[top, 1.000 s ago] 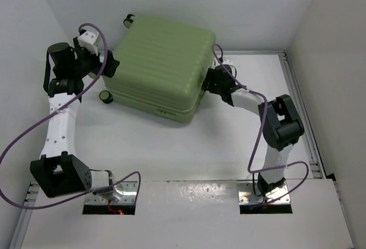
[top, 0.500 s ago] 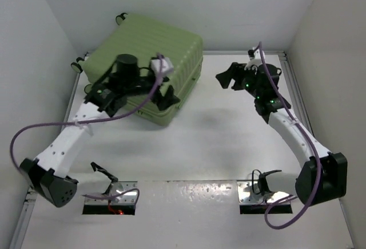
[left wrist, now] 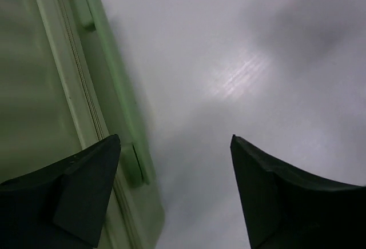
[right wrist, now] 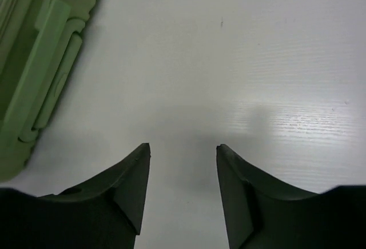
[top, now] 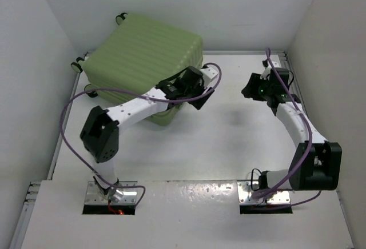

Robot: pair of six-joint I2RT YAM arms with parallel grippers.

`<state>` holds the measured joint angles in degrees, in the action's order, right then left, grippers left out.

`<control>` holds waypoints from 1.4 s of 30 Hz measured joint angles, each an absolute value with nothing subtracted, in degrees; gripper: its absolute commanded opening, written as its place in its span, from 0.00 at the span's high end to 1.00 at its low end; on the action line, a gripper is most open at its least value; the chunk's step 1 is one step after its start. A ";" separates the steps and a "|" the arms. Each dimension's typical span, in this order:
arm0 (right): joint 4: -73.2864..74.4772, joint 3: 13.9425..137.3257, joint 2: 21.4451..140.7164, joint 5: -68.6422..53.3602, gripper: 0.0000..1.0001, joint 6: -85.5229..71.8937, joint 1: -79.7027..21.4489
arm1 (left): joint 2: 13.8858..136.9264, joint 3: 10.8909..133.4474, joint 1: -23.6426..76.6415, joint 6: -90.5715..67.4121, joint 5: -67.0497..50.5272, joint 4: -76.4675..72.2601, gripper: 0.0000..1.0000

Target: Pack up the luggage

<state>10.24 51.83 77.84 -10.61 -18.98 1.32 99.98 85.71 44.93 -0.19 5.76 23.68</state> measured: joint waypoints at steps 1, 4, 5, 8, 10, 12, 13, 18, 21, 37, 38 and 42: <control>10.22 52.14 77.87 -10.66 0.56 -19.31 1.93 | 102.26 87.05 45.17 -0.43 7.75 22.94 0.24; 9.91 52.97 77.89 -11.18 0.68 -19.79 3.90 | 107.79 90.13 45.67 -0.95 13.04 22.22 0.28; 9.65 53.01 77.89 -11.25 0.68 -20.10 4.45 | 109.47 90.85 45.78 -1.04 14.81 22.17 0.32; 9.72 53.01 77.93 -11.25 0.67 -20.34 5.56 | 113.71 92.51 46.17 -2.24 19.16 21.98 0.38; 9.78 53.01 78.04 -11.38 0.67 -20.40 5.89 | 115.61 92.84 46.35 -2.94 22.09 22.11 0.39; 9.98 53.01 78.22 -11.64 0.67 -20.51 6.07 | 117.19 93.23 46.48 -3.57 25.04 22.13 0.39; 10.13 53.01 78.30 -11.86 0.67 -20.56 6.15 | 117.73 93.38 46.52 -3.77 26.79 22.06 0.39; 10.76 53.01 78.46 -12.36 0.67 -20.62 6.28 | 119.52 95.13 46.87 -4.86 32.80 22.04 0.36; 10.81 53.01 78.46 -12.67 0.67 -20.75 6.28 | 120.46 95.48 47.27 -5.21 34.39 21.82 0.37; -6.72 42.35 80.01 -22.83 0.63 -20.58 3.99 | 107.31 72.99 42.26 -4.38 18.09 7.11 1.00; -9.41 40.47 80.27 -20.91 0.61 -21.02 1.91 | 104.03 69.01 42.24 -3.49 16.69 6.79 1.00; -18.48 35.92 81.23 -12.97 0.54 -21.80 -8.69 | 90.72 55.99 42.35 -0.12 10.09 10.66 1.00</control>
